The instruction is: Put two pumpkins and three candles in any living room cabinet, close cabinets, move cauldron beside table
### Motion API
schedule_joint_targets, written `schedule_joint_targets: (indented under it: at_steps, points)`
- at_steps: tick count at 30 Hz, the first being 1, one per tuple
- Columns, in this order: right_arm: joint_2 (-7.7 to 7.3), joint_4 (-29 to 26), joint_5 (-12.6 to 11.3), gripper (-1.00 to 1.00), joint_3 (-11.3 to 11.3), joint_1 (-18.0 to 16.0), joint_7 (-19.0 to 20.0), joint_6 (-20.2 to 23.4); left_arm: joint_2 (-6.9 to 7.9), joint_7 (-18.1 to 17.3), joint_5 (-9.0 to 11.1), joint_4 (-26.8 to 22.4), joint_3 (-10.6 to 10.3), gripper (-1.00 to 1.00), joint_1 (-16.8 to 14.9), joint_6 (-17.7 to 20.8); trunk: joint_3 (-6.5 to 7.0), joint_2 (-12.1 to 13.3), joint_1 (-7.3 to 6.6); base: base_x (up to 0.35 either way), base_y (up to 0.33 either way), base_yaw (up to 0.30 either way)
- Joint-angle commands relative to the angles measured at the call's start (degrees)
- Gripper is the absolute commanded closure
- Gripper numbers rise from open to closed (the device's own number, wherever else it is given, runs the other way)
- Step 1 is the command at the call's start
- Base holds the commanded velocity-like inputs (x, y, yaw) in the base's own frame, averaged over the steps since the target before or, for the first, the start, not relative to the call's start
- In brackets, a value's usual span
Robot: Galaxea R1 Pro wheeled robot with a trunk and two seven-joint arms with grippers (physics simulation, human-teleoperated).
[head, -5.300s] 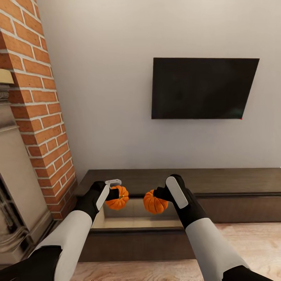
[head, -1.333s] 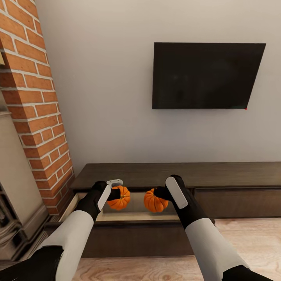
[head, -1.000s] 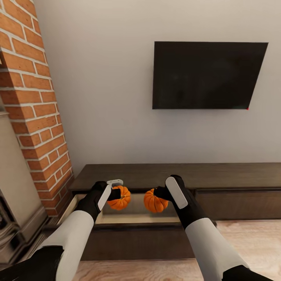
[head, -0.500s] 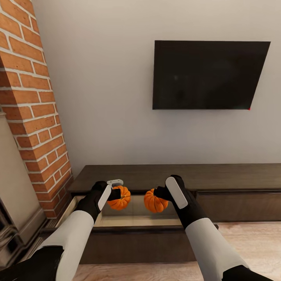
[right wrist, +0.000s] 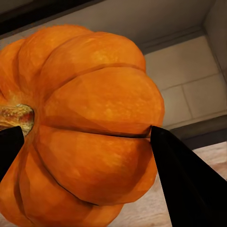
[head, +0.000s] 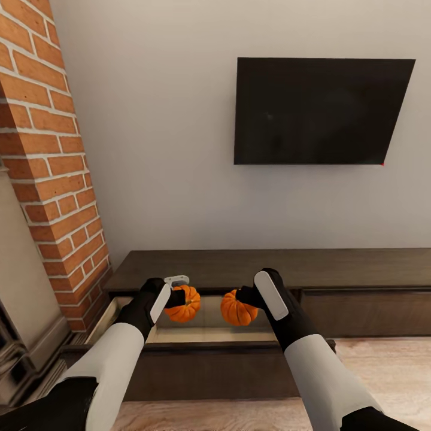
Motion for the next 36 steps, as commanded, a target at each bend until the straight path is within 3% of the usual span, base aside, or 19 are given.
schedule_joint_targets:
  at_steps: [1, 13, 20, 27, 36]
  points:
    - [0.00, 0.0, -0.1, 1.00, 0.0, 0.0, 0.1, -0.1, 0.02, 0.1, 0.0, 0.0, 0.0, 1.00, 0.0, 0.0, -0.18, -0.4, 0.22, 0.000, 0.000, 0.000]
    - [0.00, 0.0, -0.2, 1.00, -0.1, 0.0, 0.1, -0.1, 0.04, 0.1, -0.1, 0.1, 0.0, 1.00, 0.0, 0.1, -2.33, -5.2, 2.86, 0.000, 0.000, 0.000]
    - [0.00, 0.1, -0.1, 1.00, 0.0, 0.0, 0.0, -0.3, 0.01, 0.1, -0.1, 0.1, 0.0, 1.00, 0.0, 0.1, -3.88, -5.3, 3.04, 0.000, 0.000, 0.000]
    - [0.00, 0.3, 0.1, 1.00, 0.2, 0.0, 0.1, -4.9, 0.02, 0.1, 0.0, 0.1, 0.0, 1.00, 0.0, 0.0, -5.43, -5.4, 3.22, 0.000, 0.000, 0.000]
    - [0.00, 1.8, 0.2, 1.00, 0.5, 0.0, 0.1, -6.4, -0.01, 0.1, -0.1, 0.1, 0.0, 1.00, 0.0, 0.0, -5.43, -5.4, 3.22, 0.063, 0.000, 0.000]
